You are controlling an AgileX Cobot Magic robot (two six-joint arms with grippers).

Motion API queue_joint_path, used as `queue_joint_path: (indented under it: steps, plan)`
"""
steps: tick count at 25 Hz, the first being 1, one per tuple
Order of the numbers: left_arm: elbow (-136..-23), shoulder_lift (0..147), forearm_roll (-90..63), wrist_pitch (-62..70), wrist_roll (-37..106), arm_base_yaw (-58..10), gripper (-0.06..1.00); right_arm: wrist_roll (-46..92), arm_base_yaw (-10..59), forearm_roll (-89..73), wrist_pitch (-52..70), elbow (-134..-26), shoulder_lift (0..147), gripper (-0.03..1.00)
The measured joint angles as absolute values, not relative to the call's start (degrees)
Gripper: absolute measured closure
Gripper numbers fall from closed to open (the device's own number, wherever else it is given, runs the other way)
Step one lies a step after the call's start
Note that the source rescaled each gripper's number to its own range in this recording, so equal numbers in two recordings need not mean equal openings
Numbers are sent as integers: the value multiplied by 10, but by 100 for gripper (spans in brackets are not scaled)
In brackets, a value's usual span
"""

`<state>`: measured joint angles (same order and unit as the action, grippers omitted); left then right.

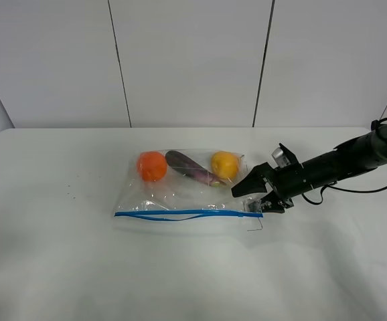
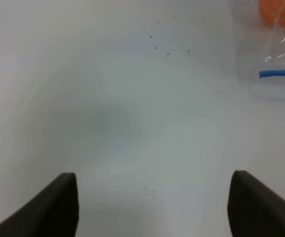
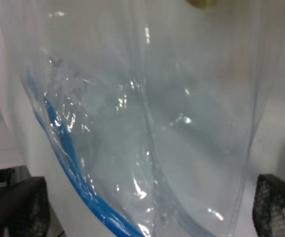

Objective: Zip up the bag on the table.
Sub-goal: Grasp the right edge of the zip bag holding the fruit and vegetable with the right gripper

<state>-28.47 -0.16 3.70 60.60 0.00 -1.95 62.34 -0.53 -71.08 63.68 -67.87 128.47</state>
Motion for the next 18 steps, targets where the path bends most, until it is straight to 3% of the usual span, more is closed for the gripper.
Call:
queue_joint_path:
  steps: [13, 15, 18]
  plan:
    - [-285, -2, 37, 606, 0, -19, -4, 618, -5, -710, 643, -679, 1285, 46]
    - [-285, -2, 37, 606, 0, -19, -4, 611, -5, -708, 643, -679, 1285, 62]
    - [-285, -2, 37, 606, 0, -19, -4, 597, -5, -708, 649, -679, 1285, 95]
